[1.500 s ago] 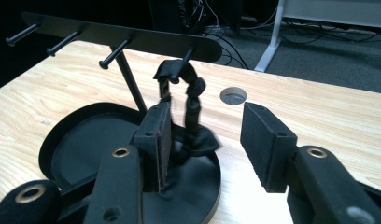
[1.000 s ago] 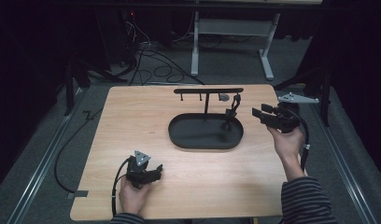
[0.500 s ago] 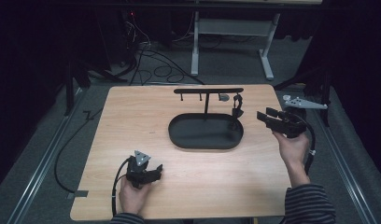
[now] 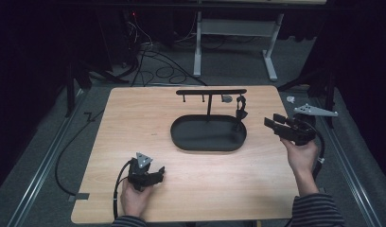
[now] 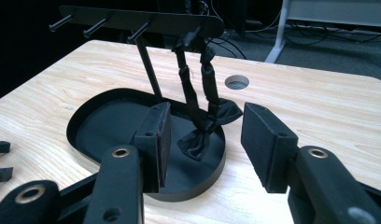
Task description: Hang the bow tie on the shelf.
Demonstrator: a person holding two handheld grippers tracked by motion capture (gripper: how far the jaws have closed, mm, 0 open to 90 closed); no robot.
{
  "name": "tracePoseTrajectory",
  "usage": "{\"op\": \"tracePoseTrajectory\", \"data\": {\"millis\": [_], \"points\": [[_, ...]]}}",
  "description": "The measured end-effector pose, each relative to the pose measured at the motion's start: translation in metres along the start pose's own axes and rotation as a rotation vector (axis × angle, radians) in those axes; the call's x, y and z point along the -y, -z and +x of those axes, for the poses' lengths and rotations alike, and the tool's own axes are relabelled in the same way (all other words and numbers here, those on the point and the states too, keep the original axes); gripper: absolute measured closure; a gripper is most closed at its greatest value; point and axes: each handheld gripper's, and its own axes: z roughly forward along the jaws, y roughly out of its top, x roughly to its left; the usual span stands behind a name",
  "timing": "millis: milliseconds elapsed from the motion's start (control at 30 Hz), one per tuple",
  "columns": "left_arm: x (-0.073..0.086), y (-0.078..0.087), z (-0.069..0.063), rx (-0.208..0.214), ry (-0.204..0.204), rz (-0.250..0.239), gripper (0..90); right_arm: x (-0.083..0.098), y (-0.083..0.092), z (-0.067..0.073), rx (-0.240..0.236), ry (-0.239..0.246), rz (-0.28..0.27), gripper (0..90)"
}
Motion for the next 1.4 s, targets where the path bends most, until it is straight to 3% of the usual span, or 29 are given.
{"op": "tracePoseTrajectory", "data": {"millis": [933, 1400], "points": [[0.0, 0.0, 0.0, 0.0, 0.0, 0.0, 24.1, 0.026, 0.041, 0.005, -0.016, -0.019, -0.032, 54.0], [0.0, 0.0, 0.0, 0.0, 0.0, 0.0, 24.1, 0.047, 0.047, 0.009, -0.026, -0.037, -0.022, 53.6]]}}
